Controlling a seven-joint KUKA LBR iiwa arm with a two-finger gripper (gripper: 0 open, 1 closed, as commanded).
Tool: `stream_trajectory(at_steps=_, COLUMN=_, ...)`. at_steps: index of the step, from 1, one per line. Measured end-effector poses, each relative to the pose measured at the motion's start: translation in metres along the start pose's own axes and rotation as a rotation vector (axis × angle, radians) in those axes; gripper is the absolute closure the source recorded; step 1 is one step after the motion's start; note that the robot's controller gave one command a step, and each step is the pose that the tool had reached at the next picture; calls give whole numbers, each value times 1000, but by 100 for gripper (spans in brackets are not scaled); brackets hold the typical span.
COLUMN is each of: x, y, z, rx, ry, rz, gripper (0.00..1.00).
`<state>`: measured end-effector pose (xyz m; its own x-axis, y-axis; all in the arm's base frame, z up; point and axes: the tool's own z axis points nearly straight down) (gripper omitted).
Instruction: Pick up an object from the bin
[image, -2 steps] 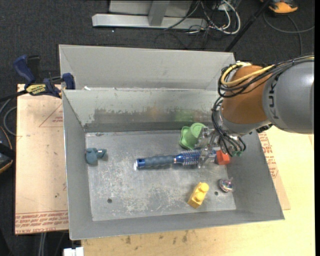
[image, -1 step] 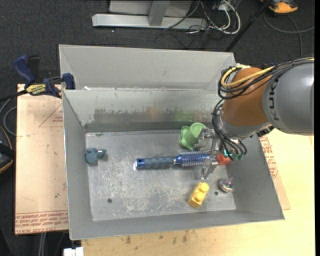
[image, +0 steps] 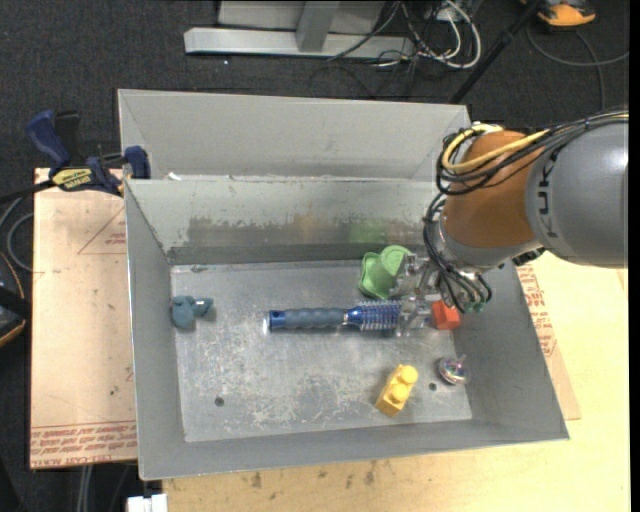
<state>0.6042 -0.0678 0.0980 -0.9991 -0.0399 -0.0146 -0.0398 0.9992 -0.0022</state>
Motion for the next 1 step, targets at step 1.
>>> stream_trajectory(at_steps=1, x=-9, y=-6, z=-119, rx=-1, ry=4, rz=-31, gripper=100)
